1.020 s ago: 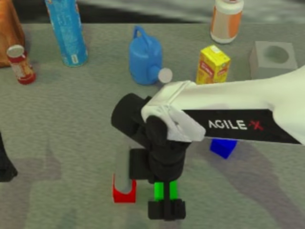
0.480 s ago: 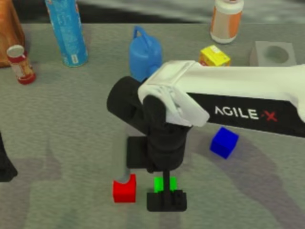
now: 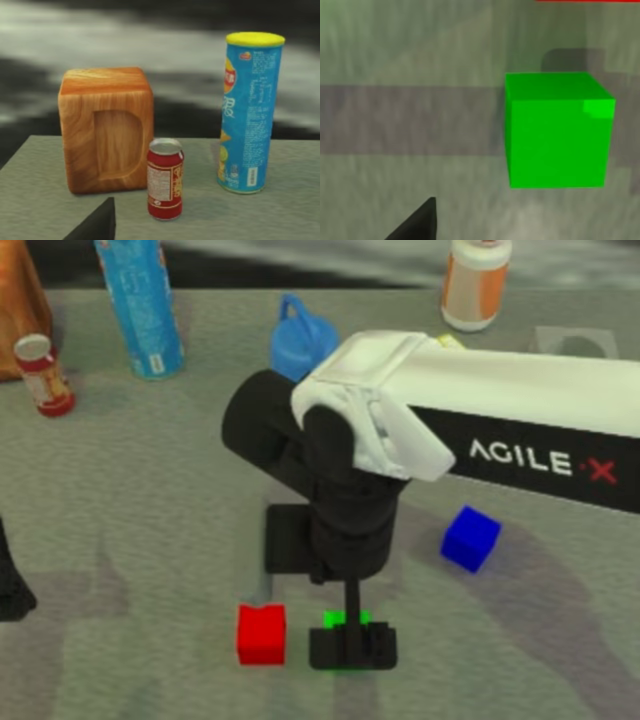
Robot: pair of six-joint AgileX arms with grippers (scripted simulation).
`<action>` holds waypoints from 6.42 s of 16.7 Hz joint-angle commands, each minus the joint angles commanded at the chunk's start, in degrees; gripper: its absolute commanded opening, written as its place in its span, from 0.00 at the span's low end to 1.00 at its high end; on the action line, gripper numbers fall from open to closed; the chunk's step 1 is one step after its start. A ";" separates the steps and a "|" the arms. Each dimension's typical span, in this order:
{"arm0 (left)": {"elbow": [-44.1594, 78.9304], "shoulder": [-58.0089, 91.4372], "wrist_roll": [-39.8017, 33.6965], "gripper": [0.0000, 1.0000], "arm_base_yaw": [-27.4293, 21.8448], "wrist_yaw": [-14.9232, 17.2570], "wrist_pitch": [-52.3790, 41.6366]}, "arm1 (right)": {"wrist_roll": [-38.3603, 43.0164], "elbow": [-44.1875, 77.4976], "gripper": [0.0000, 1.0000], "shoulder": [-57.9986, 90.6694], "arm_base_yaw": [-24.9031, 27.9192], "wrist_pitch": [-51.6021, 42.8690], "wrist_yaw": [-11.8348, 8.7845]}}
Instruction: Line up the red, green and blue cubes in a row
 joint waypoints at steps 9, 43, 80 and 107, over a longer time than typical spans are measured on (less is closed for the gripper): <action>0.00 0.00 0.00 1.00 0.00 0.00 0.00 | 10.00 -1.49 1.00 0.81 -20.12 2.02 0.15; 0.00 0.00 0.00 1.00 0.00 0.00 0.00 | 12.40 -11.31 0.10 8.74 -23.74 19.96 0.29; 0.00 0.00 0.00 1.00 0.00 0.00 0.00 | -9.98 -19.55 0.00 -14.46 -9.48 6.23 -1.01; 0.00 0.00 0.00 1.00 0.00 0.00 0.00 | -9.91 -28.77 0.75 -8.26 -9.49 21.65 -0.98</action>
